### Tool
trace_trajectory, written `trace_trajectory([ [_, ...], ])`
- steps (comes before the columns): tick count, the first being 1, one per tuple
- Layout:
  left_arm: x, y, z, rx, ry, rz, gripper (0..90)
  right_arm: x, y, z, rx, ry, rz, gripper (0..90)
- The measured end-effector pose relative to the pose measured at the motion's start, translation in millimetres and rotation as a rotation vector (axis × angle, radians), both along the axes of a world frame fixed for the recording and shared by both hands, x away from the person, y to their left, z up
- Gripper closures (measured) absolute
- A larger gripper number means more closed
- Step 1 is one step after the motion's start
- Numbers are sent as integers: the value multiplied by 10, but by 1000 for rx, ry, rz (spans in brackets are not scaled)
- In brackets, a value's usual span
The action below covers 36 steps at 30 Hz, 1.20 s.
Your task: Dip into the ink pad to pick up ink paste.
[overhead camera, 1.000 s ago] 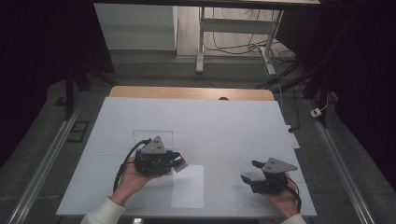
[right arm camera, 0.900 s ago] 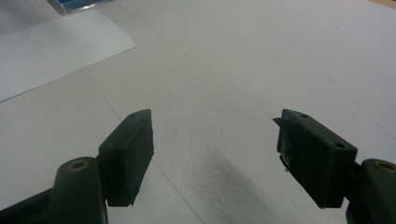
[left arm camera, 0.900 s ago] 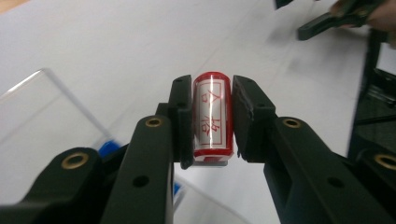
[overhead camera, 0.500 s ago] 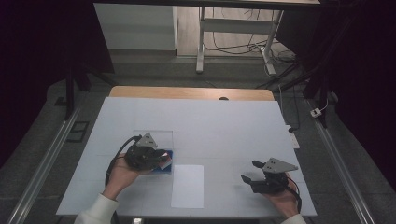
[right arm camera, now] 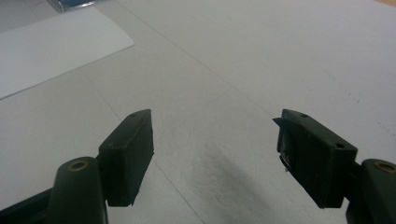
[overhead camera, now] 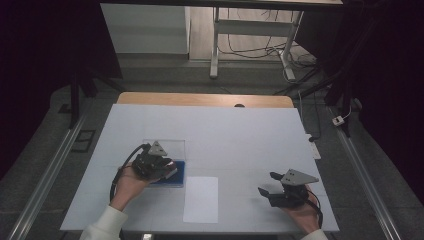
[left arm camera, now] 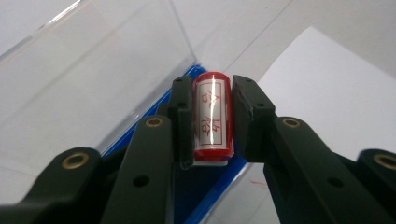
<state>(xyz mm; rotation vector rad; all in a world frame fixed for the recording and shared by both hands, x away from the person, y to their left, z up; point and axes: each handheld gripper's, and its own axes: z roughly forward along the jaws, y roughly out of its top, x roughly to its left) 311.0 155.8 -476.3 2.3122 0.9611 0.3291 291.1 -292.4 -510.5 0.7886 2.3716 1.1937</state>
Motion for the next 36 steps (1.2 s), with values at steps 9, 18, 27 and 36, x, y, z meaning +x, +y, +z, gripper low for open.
trace_trajectory([
  [9, 24, 2, -55, 18, 31, 4, 707, -2, 3, -2, 0, 1, -1, 273],
  [18, 35, -65, -97, 54, 40, 13, 711, -7, 18, 10, 7, -4, -2, 272],
  [27, 43, -28, -119, 33, 42, 2, 712, -15, 14, 27, 10, -13, 3, 272],
  [36, 43, -26, -121, 34, 41, -1, 711, -19, 22, 24, 3, -12, 3, 273],
])
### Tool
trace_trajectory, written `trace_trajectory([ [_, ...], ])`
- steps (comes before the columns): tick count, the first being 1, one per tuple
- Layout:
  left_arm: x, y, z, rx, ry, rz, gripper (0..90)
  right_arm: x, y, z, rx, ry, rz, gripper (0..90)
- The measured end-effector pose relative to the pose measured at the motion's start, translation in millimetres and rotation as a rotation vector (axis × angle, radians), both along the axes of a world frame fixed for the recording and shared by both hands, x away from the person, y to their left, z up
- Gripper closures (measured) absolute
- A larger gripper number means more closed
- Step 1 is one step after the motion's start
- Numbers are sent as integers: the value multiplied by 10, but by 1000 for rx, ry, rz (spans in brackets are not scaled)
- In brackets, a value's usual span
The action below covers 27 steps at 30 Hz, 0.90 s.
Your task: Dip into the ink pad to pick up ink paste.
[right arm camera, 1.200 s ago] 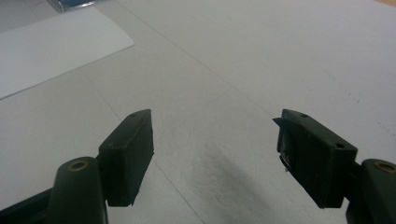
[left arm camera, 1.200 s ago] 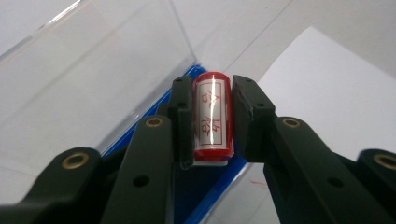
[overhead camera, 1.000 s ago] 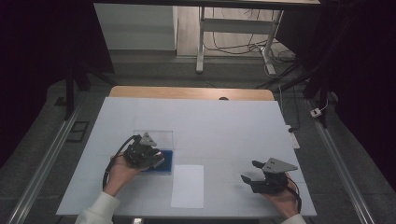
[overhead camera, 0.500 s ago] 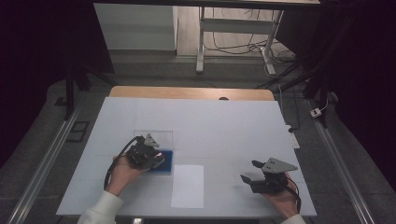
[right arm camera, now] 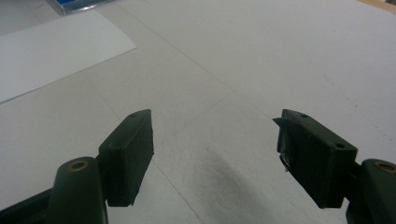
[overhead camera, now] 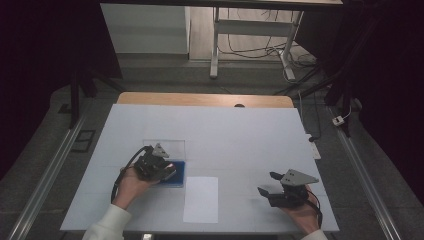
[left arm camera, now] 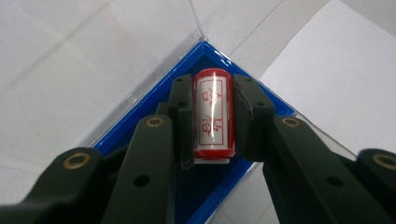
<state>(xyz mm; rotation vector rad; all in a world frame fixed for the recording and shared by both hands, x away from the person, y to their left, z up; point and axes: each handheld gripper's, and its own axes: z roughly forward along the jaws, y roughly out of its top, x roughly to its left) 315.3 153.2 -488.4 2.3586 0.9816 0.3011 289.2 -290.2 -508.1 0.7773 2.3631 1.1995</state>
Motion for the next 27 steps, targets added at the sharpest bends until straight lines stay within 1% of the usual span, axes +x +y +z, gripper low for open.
trace_trajectory([
  [1, 0, 5, 6, -1, -5, -7, 711, -1, 0, 4, -10, -3, -1, 272],
  [2, 1, 28, 21, -14, -5, -13, 709, -3, 0, 6, -10, -3, -1, 272],
  [3, 3, 61, 61, -16, 3, -26, 709, -3, -3, 7, -9, -4, -1, 272],
  [4, -8, 79, 96, -5, -5, -38, 708, -1, -9, 10, -1, -2, 2, 272],
  [5, -8, 79, 96, -5, -5, -38, 707, -1, -8, 9, 16, 1, 4, 272],
  [6, -40, 134, 194, -30, -45, -19, 707, 0, -9, 13, 20, -3, 6, 272],
  [7, -40, 134, 194, -30, -45, -19, 707, -1, -12, 20, 17, -5, 4, 272],
  [8, -76, 176, 292, -66, -69, -16, 707, -1, -17, 27, 16, -2, 3, 272],
  [9, -76, 176, 292, -66, -69, -16, 707, 2, -21, 27, 15, 1, 6, 272],
  [10, -132, 205, 409, -86, -96, -19, 706, 7, -21, 19, 16, 0, 7, 272],
  [11, -155, 216, 454, -93, -107, -16, 707, 8, -20, 13, 15, 1, 3, 272],
  [12, -155, 216, 454, -93, -107, -16, 706, 11, -23, 10, 10, -1, 3, 272],
  [13, -197, 238, 531, -107, -123, -12, 706, 8, -24, 9, 10, 2, 1, 273],
  [14, -211, 245, 554, -111, -125, -12, 706, 6, -26, 11, 10, 1, 1, 272],
  [15, -211, 245, 554, -111, -125, -12, 706, 6, -26, 11, 10, 1, 1, 272],
  [17, -241, 253, 596, -125, -132, -17, 705, 1, -29, 17, 16, -1, 0, 272],
  [18, -247, 252, 602, -126, -133, -18, 705, -3, -31, 22, 7, -5, -7, 272],
  [19, -252, 248, 603, -124, -133, -19, 705, -4, -33, 22, 12, -3, -2, 272],
  [20, -250, 246, 599, -121, -131, -18, 705, -6, -33, 22, 6, -4, -8, 272],
  [21, -246, 245, 591, -120, -130, -17, 705, -6, -33, 22, 6, -4, -8, 272],
  [22, -235, 247, 577, -119, -124, -16, 705, 1, -33, 10, 18, -2, 0, 272],
  [23, -224, 248, 561, -118, -120, -14, 705, 5, -34, 7, 16, -2, 1, 272],
  [24, -214, 249, 547, -115, -116, -13, 705, 4, -37, 10, 3, -1, -5, 272],
  [25, -182, 251, 499, -106, -102, -7, 705, 5, -36, 8, 2, 2, -6, 272],
  [27, -172, 251, 479, -105, -99, -5, 705, 6, -35, 7, 1, 2, -6, 272],
])
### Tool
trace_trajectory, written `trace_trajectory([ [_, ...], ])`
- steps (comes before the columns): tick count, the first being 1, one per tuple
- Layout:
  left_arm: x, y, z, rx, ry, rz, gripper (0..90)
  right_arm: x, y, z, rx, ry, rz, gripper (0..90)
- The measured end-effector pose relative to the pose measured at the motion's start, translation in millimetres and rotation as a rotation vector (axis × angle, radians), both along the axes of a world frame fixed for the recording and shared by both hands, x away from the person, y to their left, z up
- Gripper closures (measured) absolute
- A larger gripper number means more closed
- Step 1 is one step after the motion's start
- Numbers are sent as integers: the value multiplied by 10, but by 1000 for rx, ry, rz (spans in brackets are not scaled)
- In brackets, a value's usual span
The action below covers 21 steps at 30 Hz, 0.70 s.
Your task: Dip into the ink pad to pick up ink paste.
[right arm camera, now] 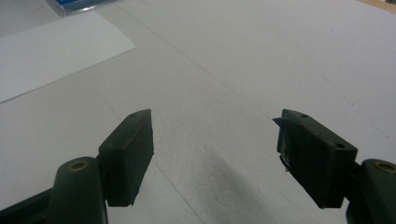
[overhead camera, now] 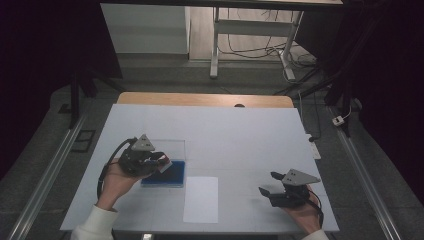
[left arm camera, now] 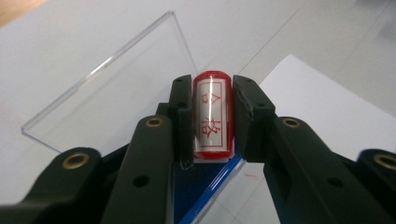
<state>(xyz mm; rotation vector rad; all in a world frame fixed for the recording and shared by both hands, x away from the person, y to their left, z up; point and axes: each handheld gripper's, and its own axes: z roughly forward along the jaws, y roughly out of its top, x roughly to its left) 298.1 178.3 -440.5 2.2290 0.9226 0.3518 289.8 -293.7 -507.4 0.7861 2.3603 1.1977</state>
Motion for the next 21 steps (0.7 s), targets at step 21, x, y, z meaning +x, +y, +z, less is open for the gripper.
trace_trajectory([
  [21, 171, 10, -389, 64, 101, 38, 704, -2, -20, 0, 1, 4, -1, 272],
])
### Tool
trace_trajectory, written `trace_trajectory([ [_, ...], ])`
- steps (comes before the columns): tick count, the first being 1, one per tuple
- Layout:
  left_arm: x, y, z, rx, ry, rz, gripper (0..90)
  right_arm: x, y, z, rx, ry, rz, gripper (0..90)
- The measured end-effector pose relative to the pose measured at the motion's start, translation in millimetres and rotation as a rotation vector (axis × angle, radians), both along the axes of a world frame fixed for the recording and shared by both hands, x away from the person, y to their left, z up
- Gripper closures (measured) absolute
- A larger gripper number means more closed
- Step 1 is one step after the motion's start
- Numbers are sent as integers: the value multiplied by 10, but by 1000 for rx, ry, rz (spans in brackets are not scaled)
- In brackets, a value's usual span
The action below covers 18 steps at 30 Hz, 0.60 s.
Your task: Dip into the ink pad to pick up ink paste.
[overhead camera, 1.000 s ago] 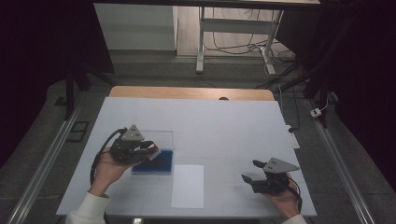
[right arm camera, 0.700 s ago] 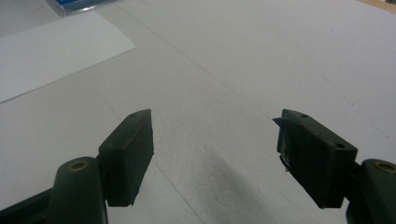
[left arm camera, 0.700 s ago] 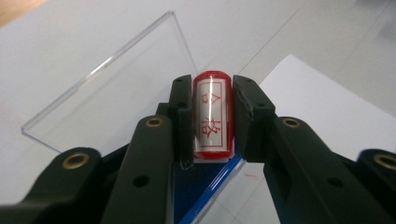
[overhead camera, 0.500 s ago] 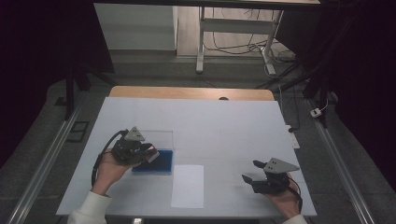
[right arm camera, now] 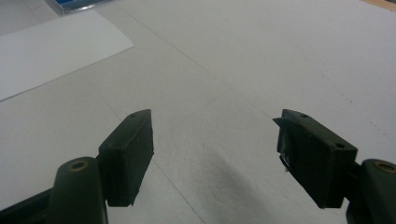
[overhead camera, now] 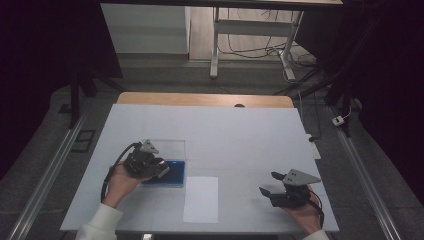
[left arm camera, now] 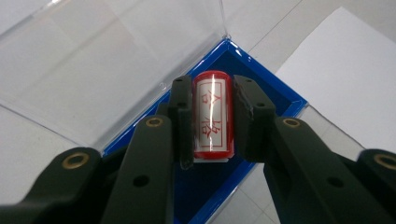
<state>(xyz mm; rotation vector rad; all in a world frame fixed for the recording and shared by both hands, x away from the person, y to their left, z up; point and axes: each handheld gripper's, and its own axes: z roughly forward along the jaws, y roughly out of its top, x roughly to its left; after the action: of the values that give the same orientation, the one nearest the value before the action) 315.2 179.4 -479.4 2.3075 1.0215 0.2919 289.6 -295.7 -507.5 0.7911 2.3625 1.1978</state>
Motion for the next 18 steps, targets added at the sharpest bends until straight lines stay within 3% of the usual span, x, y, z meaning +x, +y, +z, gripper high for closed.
trace_trajectory([
  [13, 16, -16, -41, 14, 11, 3, 705, 2, -5, 3, 3, -4, 3, 272],
  [18, 13, -62, -43, 43, 7, 8, 707, -4, -1, 9, 0, -8, 1, 272],
])
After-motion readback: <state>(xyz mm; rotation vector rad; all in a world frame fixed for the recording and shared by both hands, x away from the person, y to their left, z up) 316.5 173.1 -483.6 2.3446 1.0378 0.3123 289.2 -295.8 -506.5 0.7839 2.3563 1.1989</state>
